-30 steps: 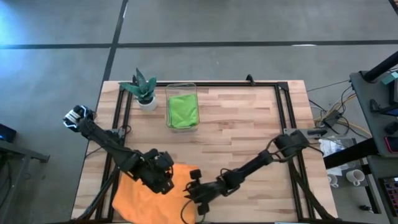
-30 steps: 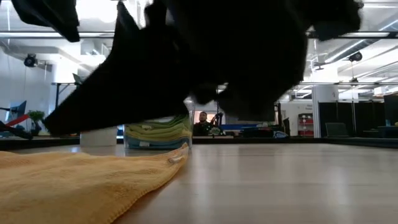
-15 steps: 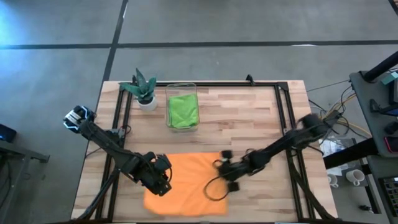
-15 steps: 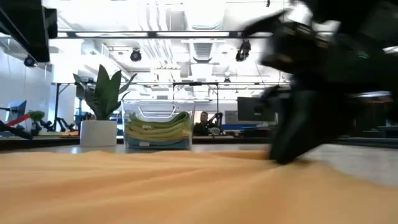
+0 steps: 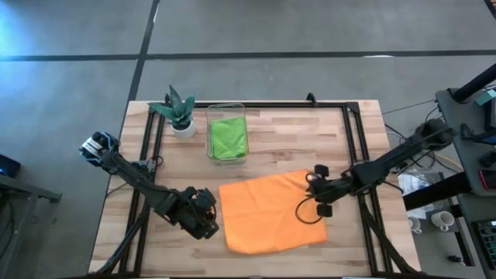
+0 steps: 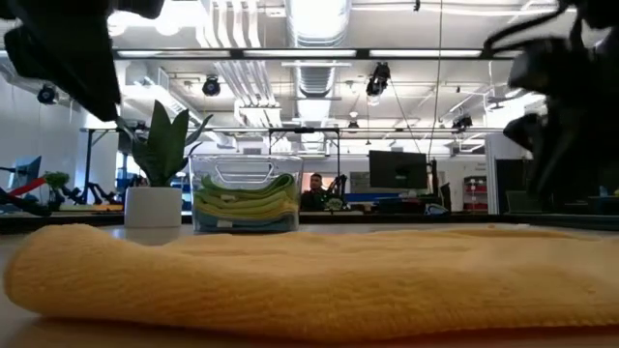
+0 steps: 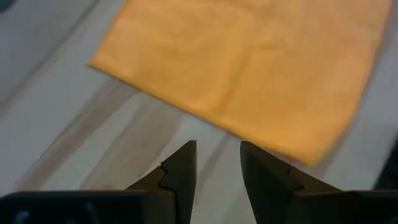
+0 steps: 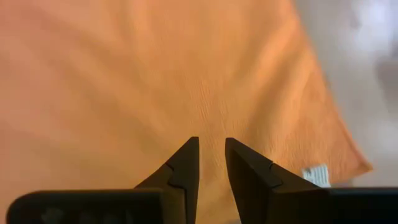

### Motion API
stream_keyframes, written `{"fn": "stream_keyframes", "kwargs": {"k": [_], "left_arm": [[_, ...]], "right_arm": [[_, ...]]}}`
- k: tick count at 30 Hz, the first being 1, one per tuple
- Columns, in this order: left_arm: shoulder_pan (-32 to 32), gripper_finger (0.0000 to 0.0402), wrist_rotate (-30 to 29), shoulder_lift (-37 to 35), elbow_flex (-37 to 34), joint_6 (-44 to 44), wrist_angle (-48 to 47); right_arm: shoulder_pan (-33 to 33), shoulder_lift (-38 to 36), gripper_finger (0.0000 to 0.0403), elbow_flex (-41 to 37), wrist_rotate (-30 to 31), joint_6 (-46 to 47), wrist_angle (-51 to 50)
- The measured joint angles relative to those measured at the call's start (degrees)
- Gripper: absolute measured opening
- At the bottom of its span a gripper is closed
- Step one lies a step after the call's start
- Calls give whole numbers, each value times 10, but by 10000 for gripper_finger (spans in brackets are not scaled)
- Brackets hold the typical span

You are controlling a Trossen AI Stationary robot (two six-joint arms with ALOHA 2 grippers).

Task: Fold microfiber towels
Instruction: Fold the orange microfiber cloth

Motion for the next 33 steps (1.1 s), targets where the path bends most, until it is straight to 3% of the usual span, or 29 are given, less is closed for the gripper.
{"fn": "stream_keyframes", "kwargs": {"k": [6, 10, 13, 18, 26, 30, 33], "left_arm": [[41, 124, 20, 5, -54, -6, 64], [76, 161, 41, 6, -97, 67, 118], [108, 190, 39, 6, -134, 128, 172], [155, 207, 31, 22, -175, 253, 226], [179, 208, 29, 35, -205, 356, 234], [167, 203, 21, 22, -217, 361, 233], [139, 194, -19, -3, -229, 318, 241]], "right_arm": [[-14, -113, 93, 34, 5, 41, -54], [-64, -138, 129, 60, 1, 68, -184], [-110, -138, 160, 62, -4, 78, -219], [-174, -140, 187, 29, -5, 126, -171], [-192, -145, 176, 2, -6, 150, -150], [-192, -142, 178, -27, -6, 141, -94], [-191, -143, 180, -54, -5, 116, -36]]}}
